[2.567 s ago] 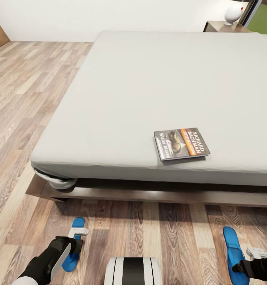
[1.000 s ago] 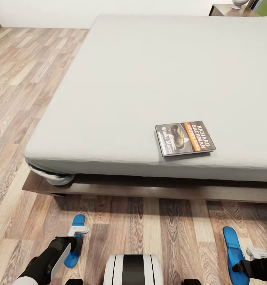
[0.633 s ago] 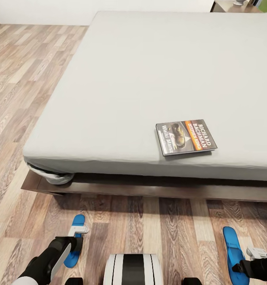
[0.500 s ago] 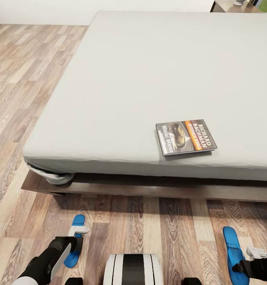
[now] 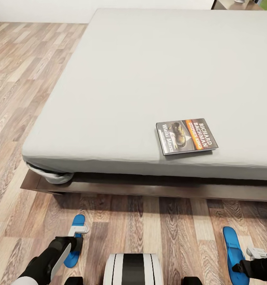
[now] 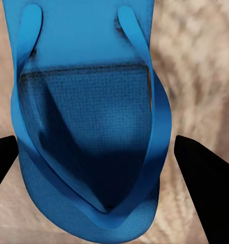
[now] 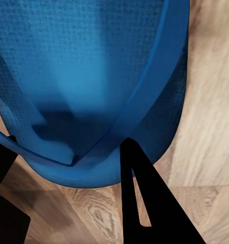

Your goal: In the bedroom, move the book from the bed onto either nightstand, and place the two sandals side by side next to the bed.

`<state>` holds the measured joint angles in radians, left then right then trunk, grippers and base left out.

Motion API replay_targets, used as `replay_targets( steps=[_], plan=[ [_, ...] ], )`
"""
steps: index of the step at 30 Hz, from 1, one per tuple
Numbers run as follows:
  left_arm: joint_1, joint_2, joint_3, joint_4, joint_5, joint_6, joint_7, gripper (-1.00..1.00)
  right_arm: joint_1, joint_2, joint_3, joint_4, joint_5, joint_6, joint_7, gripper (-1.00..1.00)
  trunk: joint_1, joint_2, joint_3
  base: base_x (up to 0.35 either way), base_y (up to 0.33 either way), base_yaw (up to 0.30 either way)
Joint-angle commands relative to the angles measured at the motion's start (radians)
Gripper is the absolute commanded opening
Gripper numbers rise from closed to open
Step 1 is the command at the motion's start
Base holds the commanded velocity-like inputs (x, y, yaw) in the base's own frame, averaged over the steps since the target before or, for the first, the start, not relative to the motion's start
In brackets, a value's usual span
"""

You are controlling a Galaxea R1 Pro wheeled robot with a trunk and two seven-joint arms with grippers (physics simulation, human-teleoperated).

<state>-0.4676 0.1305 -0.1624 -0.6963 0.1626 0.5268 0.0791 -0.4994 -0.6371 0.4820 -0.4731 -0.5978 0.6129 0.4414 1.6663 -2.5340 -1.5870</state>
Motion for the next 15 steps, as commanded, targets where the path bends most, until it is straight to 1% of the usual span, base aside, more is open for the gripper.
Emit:
replay_targets(
  steps=[1, 6, 8, 15],
  plan=[
    [0.000, 0.001, -0.006, -0.002, 0.010, 0.004, 0.008, -1.00, -0.001, -0.001, 0.004, -0.001, -0.004, 0.004, 0.000, -1.00, 0.000, 0.000, -0.001, 0.000, 0.000, 0.000],
    [0.000, 0.001, -0.006, -0.002, 0.010, 0.005, 0.008, -1.00, -0.001, -0.001, 0.004, -0.001, -0.004, 0.003, 0.000, -1.00, 0.000, 0.000, -0.001, 0.000, 0.000, 0.000],
    [0.000, 0.001, -0.006, -0.002, 0.010, 0.005, 0.008, -1.00, -0.001, -0.001, 0.004, -0.001, -0.004, 0.003, 0.000, -1.00, 0.001, -0.001, -0.008, 0.000, 0.000, 0.000],
    [0.000, 0.001, -0.006, -0.002, 0.010, 0.005, 0.008, -1.00, -0.001, -0.001, 0.004, -0.001, -0.004, 0.004, 0.000, -1.00, 0.001, -0.001, -0.008, 0.000, 0.000, 0.000]
  ],
)
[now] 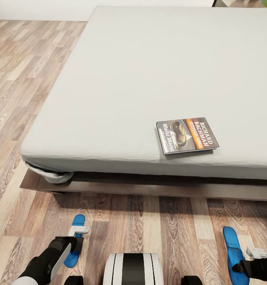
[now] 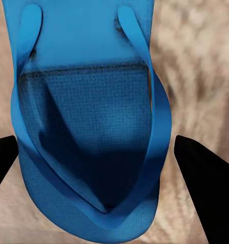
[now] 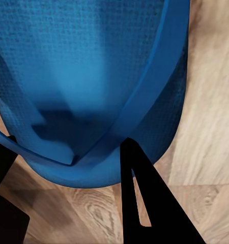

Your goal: In the bedroom, move the book from the bed onto either nightstand, and place the two sandals side by side next to the bed.

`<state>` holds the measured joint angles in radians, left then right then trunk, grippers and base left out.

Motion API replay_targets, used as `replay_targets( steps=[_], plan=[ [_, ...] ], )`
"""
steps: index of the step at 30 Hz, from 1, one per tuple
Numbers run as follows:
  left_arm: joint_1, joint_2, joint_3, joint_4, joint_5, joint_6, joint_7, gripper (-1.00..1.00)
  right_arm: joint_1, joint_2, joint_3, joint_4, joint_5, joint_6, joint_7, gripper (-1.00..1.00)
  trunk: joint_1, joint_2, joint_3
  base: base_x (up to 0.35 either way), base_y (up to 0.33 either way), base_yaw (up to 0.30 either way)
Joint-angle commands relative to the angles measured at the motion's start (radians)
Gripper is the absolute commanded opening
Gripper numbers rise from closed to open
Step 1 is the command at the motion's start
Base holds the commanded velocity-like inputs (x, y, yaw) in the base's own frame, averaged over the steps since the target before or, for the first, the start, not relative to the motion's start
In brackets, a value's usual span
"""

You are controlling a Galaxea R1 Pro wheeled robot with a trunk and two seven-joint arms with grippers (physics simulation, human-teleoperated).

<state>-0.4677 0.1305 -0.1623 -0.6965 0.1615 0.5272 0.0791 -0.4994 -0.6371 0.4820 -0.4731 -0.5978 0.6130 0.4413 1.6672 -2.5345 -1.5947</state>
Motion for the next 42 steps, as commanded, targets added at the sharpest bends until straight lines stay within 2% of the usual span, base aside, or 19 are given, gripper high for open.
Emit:
replay_targets(
  steps=[1, 13, 14, 37, 42],
  plan=[
    [0.000, 0.001, -0.006, -0.001, 0.011, 0.004, 0.008, -1.00, -0.001, -0.001, 0.004, -0.001, -0.003, 0.003, 0.000, -1.00, 0.000, 0.000, -0.001, 0.000, 0.000, 0.000],
    [0.000, 0.001, -0.006, -0.001, 0.011, 0.004, 0.008, -1.00, -0.001, -0.001, 0.004, -0.001, -0.003, 0.003, 0.000, -1.00, 0.000, 0.000, -0.001, 0.000, 0.000, 0.000],
    [0.000, 0.001, -0.006, -0.001, 0.011, 0.004, 0.008, 1.00, -0.001, -0.001, 0.004, -0.001, -0.003, 0.003, 0.000, -1.00, 0.000, 0.000, -0.001, 0.000, 0.000, 0.000],
    [0.000, 0.001, -0.006, -0.001, 0.011, 0.004, 0.008, 1.00, -0.001, -0.001, 0.004, -0.001, -0.003, 0.003, 0.000, -1.00, 0.000, 0.000, -0.001, 0.000, 0.000, 0.000],
    [0.000, 0.001, -0.006, -0.001, 0.011, 0.005, 0.008, 1.00, -0.001, -0.001, 0.004, -0.001, -0.003, 0.003, 0.000, -1.00, -0.002, 0.001, 0.019, 0.000, 0.000, 0.000]
  ],
)
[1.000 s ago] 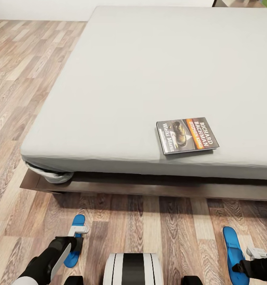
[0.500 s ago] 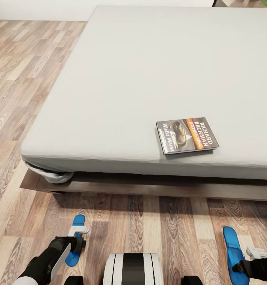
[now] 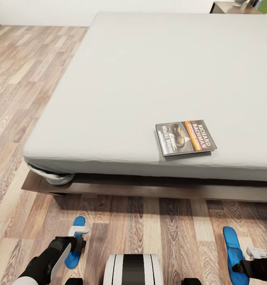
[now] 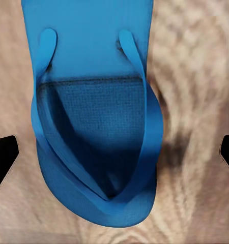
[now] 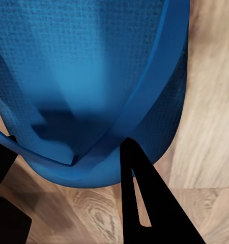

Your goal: In the bedroom, move the book from the bed onto either nightstand, and place the two sandals side by side next to the bed.

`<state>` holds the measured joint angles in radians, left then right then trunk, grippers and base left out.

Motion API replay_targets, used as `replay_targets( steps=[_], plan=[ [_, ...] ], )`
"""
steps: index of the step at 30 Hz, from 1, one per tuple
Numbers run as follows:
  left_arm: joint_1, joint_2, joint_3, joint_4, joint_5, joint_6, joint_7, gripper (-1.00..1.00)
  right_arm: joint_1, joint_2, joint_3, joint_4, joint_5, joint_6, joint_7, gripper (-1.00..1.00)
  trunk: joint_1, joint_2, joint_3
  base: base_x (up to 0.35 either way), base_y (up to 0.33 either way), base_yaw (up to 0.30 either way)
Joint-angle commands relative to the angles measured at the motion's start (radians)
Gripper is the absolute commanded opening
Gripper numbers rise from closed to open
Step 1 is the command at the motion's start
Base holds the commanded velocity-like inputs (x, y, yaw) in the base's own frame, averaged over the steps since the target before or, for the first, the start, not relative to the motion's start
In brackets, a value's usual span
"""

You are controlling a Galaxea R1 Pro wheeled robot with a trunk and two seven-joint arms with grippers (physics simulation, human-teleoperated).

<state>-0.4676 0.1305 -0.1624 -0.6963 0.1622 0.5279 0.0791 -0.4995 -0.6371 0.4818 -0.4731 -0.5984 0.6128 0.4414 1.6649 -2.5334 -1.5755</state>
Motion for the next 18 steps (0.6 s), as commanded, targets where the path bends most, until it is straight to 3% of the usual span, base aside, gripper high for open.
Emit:
replay_targets(
  steps=[1, 12, 15, 18],
  plan=[
    [0.000, 0.001, -0.006, -0.002, 0.010, 0.004, 0.008, 1.00, -0.001, -0.001, 0.004, -0.001, -0.003, 0.003, 0.000, -1.00, -0.001, 0.000, 0.003, 0.000, 0.000, 0.000],
    [0.000, 0.001, -0.006, -0.013, 0.011, 0.001, 0.005, 1.00, -0.001, -0.001, 0.004, -0.001, -0.003, 0.004, 0.000, -1.00, -0.001, 0.000, 0.011, 0.000, 0.000, 0.000],
    [0.000, 0.002, -0.006, -0.028, 0.012, -0.057, 0.004, 1.00, -0.001, -0.001, 0.004, -0.001, -0.003, 0.003, 0.000, -1.00, -0.001, 0.000, 0.011, 0.000, 0.000, 0.000],
    [0.003, 0.003, -0.006, -0.033, 0.012, -0.200, 0.003, 1.00, -0.001, -0.001, 0.004, 0.000, -0.003, 0.003, 0.000, -1.00, -0.001, 0.000, 0.011, 0.000, 0.000, 0.000]
  ],
)
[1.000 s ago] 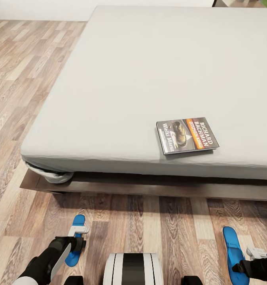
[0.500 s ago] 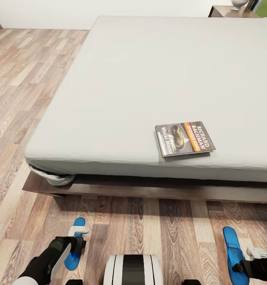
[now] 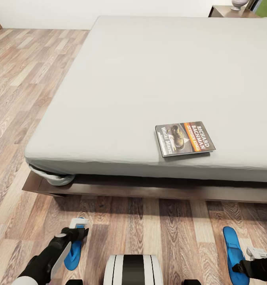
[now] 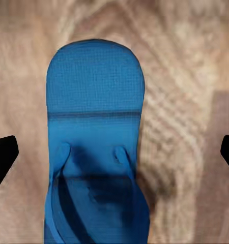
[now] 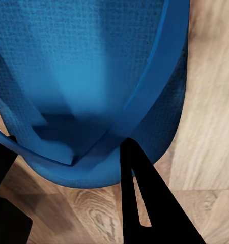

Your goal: In the bedroom, move the book from the bed onto either nightstand, and place the two sandals side by side next to the bed.

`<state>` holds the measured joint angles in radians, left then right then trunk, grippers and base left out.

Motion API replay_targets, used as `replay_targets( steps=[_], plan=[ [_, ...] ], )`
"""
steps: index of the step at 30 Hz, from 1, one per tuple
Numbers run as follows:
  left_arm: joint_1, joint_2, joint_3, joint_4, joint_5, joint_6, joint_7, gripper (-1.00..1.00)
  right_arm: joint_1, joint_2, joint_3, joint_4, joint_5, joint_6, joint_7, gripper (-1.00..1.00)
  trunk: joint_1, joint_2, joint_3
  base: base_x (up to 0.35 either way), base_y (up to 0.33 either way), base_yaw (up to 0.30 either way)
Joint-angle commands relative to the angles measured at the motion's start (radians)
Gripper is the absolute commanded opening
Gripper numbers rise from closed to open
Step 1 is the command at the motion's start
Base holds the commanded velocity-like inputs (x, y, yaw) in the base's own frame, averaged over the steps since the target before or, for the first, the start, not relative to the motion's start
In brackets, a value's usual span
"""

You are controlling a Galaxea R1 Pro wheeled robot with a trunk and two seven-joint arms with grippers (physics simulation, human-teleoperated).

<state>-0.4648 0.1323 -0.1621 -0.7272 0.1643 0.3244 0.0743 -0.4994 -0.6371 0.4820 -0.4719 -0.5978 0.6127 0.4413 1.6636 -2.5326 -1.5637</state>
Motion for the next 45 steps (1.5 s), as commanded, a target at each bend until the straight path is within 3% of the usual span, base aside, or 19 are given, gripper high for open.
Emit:
replay_targets(
  steps=[1, 4, 8, 28, 45],
  plan=[
    [0.002, 0.002, -0.006, -0.002, 0.010, -0.050, 0.007, 1.00, -0.001, -0.001, 0.004, -0.001, -0.004, 0.004, 0.000, -1.00, 0.000, 0.000, -0.001, 0.000, 0.000, 0.000],
    [0.006, 0.003, -0.007, -0.002, 0.011, -0.131, 0.006, 1.00, -0.001, -0.001, 0.004, -0.001, -0.004, 0.004, 0.000, -1.00, 0.000, 0.000, -0.001, 0.000, 0.000, 0.000],
    [0.009, 0.005, -0.006, 0.001, 0.011, -0.165, 0.006, 1.00, -0.001, -0.001, 0.004, -0.001, -0.004, 0.004, 0.000, -1.00, 0.000, 0.000, -0.001, 0.000, 0.000, 0.000],
    [0.009, 0.007, -0.005, 0.008, 0.009, -0.171, 0.003, 1.00, -0.001, -0.001, 0.004, 0.000, -0.004, 0.003, 0.000, -1.00, 0.000, 0.000, -0.001, -0.052, 0.099, 0.000],
    [0.009, 0.006, -0.005, 0.008, 0.009, -0.170, 0.003, 1.00, -0.001, -0.001, 0.004, -0.001, -0.004, 0.003, 0.000, -1.00, 0.000, 0.000, -0.001, 0.000, 0.270, 0.000]
  ],
)
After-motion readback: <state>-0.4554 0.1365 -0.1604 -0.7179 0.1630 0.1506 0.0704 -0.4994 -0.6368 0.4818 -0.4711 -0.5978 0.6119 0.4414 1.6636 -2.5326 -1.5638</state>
